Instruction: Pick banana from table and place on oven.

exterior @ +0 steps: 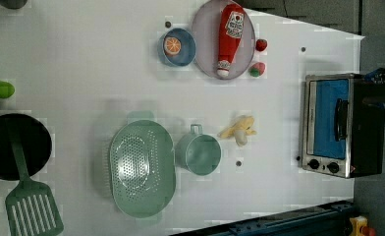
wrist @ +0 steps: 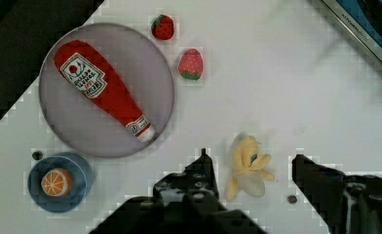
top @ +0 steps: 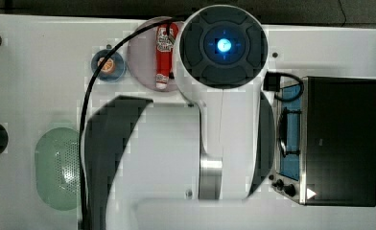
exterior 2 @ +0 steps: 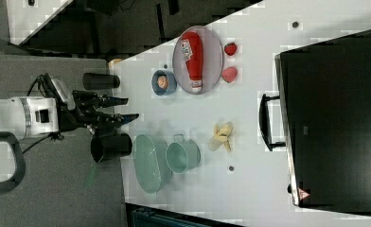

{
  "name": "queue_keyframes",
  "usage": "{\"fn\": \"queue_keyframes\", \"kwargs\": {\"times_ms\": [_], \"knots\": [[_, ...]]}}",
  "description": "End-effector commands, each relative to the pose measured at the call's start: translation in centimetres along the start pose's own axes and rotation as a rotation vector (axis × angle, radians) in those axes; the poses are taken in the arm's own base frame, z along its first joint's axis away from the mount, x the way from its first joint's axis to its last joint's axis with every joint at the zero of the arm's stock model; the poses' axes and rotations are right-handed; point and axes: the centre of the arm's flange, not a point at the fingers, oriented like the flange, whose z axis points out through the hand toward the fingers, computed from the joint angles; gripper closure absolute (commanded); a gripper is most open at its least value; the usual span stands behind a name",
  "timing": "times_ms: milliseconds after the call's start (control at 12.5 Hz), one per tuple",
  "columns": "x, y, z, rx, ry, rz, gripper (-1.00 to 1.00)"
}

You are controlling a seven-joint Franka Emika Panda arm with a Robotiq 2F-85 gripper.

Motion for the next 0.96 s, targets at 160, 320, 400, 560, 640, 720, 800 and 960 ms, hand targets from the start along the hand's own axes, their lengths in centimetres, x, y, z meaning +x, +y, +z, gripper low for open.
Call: {"fn": "queue_keyframes", "kwargs": {"times_ms": [160, 320, 400, 560, 640, 720, 800, 960], "knots": [[-7.7, 12.0, -6.6, 0.016, 0.017, 0.045, -0.81], [-7.6, 11.9, -6.3, 0.012, 0.013, 0.045, -1.0], [-7.4, 11.7, -5.7, 0.006, 0.008, 0.045, -1.0], [-6.5, 10.6, -3.4, 0.002, 0.006, 0.041, -1.0], [-6.0, 9.9, -1.6, -0.002, 0.004, 0.038, -1.0], [-5.5, 9.1, 0.7, -0.009, -0.001, 0.035, -1.0], [-5.0, 8.4, 3.1, -0.015, -0.006, 0.033, -1.0], [-4.0, 7.1, 8.1, -0.025, -0.014, 0.029, -1.0]]}}
